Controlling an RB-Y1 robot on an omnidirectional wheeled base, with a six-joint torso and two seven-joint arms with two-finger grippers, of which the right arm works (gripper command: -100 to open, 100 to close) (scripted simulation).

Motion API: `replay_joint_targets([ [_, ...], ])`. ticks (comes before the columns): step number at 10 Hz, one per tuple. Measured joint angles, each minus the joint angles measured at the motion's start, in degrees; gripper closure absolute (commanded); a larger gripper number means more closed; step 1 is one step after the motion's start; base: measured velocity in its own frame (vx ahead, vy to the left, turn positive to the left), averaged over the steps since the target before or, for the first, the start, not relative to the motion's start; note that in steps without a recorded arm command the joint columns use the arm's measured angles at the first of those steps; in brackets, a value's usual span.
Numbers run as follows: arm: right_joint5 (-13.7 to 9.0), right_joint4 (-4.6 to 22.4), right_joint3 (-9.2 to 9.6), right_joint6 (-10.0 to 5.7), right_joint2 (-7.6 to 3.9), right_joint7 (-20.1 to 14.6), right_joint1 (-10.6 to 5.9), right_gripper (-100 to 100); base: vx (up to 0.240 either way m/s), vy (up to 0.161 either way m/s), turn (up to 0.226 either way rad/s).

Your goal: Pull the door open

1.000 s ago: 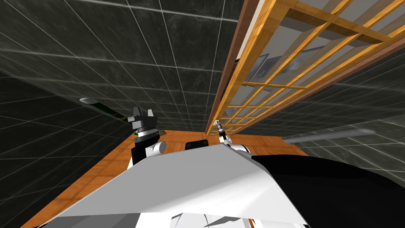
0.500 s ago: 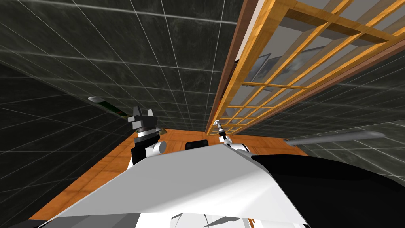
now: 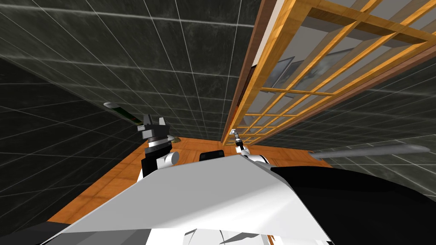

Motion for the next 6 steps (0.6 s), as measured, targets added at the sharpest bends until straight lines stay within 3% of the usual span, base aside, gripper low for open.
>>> replay_joint_targets([
  [1, -0.4, 1.5, 0.10, -0.60, -0.16, -1.1, -0.68, 100, -0.013, -0.006, 0.001],
  [2, -0.4, 1.1, 0.17, -0.67, -0.10, -1.6, -0.32, 100, -0.028, -0.010, 0.045],
  [3, -0.9, -1.7, 0.46, 0.77, 0.03, -3.0, 1.06, 100, -0.046, -0.030, 0.081],
  [6, -2.1, -1.7, 0.97, 1.23, 0.12, -6.4, 0.90, 100, -0.029, -0.015, 0.036],
])
